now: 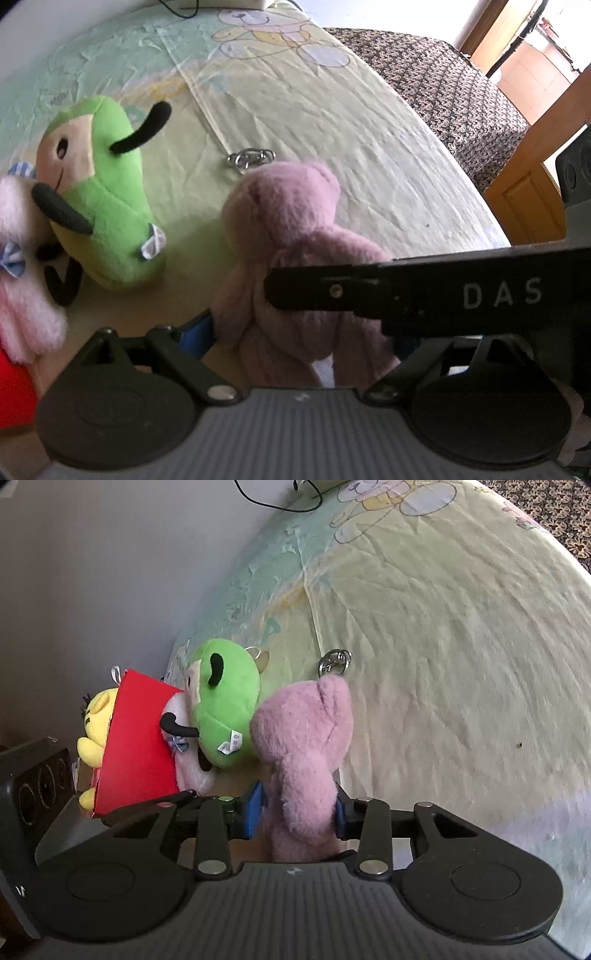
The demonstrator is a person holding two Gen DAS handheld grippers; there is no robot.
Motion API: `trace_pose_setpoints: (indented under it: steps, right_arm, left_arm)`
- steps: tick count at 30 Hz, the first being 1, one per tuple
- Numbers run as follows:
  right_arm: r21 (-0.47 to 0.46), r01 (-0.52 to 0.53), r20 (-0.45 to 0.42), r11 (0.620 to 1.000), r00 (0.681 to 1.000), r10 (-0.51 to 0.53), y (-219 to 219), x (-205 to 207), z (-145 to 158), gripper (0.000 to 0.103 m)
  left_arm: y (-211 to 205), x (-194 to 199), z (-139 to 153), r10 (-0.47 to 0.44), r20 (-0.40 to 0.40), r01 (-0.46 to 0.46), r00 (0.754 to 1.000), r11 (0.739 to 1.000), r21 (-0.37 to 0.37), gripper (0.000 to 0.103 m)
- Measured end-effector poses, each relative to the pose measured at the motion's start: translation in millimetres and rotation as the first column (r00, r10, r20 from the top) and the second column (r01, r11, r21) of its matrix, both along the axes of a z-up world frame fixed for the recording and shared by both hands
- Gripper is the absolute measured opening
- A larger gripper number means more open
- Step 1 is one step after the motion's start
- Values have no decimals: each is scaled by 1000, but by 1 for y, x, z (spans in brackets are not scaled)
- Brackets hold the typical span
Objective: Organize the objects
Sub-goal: 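Close the right gripper on the pink teddy bear and lift it, then carry the pink teddy bear with the right gripper over the red box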
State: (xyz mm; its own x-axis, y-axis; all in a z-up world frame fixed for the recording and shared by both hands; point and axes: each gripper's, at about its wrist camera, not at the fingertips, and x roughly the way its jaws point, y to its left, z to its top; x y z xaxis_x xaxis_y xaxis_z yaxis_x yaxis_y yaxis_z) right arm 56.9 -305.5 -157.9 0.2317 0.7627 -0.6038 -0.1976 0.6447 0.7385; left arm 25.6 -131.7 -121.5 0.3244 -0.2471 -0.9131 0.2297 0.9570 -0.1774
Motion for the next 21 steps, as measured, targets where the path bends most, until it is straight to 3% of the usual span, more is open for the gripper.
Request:
trace_pose_setpoints:
  steps: [21]
  right_arm:
    - [-12, -57, 107, 998, 993, 58, 11, -44, 44, 39]
  left_arm:
    - [11, -48, 42, 22, 91, -24, 996, 999, 25, 89]
